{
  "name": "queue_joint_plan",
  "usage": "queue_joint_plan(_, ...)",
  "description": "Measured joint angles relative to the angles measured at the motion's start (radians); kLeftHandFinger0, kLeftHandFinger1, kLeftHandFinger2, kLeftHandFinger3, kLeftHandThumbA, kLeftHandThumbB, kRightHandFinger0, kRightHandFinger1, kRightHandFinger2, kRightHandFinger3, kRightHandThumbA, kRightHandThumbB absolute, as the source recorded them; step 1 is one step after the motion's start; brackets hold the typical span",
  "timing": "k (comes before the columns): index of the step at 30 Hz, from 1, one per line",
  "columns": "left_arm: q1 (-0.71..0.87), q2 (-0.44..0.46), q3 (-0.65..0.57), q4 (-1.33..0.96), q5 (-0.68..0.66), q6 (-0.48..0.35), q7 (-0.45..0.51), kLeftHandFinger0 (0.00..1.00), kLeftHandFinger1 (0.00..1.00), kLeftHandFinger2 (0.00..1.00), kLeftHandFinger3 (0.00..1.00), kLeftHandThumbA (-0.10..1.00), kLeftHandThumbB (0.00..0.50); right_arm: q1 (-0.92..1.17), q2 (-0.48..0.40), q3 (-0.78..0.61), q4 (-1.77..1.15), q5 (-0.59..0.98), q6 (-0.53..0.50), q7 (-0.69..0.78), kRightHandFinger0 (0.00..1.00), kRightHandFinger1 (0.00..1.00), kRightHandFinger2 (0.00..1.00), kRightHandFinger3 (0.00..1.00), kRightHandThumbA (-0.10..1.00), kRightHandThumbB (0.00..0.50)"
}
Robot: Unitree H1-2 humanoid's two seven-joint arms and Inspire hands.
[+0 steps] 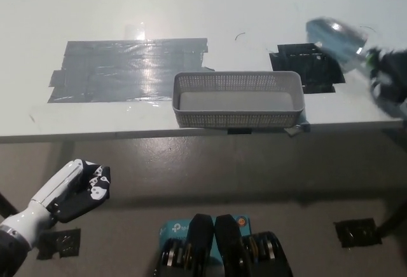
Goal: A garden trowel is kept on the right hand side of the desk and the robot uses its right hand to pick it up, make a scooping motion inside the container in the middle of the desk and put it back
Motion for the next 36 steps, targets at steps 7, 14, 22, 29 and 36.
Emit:
queue_joint_plan(7, 0.005, 0.010, 0.000, -0.017, 0.002, 0.006, -0.004, 0.00, 0.00, 0.00, 0.03, -0.10, 0.500, -0.081, -0.066, -0.002, -0.075, -0.026, -0.031, 0.017, 0.00, 0.11, 0.51, 0.48, -0.10, 0.005)
queue_joint_plan(14, 0.025, 0.012, -0.004, -0.018, 0.014, 0.001, -0.005, 0.00, 0.00, 0.00, 0.02, -0.07, 0.500, -0.078, -0.077, -0.014, -0.158, -0.036, -0.052, 0.047, 0.00, 0.21, 0.59, 0.62, -0.10, 0.000)
queue_joint_plan(22, 0.051, 0.014, -0.010, -0.019, 0.032, 0.000, -0.006, 0.00, 0.00, 0.00, 0.04, -0.10, 0.500, -0.012, -0.091, -0.034, -0.258, -0.016, -0.090, 0.140, 0.00, 0.17, 0.58, 0.38, -0.10, 0.026)
queue_joint_plan(29, 0.056, 0.015, -0.010, -0.018, 0.038, 0.000, -0.006, 0.00, 0.00, 0.00, 0.05, -0.10, 0.500, 0.054, -0.093, -0.038, -0.358, 0.041, -0.161, 0.272, 0.00, 0.31, 0.69, 0.49, -0.10, 0.084)
queue_joint_plan(36, 0.055, 0.015, -0.011, -0.017, 0.044, 0.001, -0.006, 0.00, 0.00, 0.01, 0.06, -0.09, 0.500, 0.122, -0.088, -0.075, -0.522, 0.111, -0.186, 0.391, 0.00, 0.23, 0.60, 0.45, -0.10, 0.145)
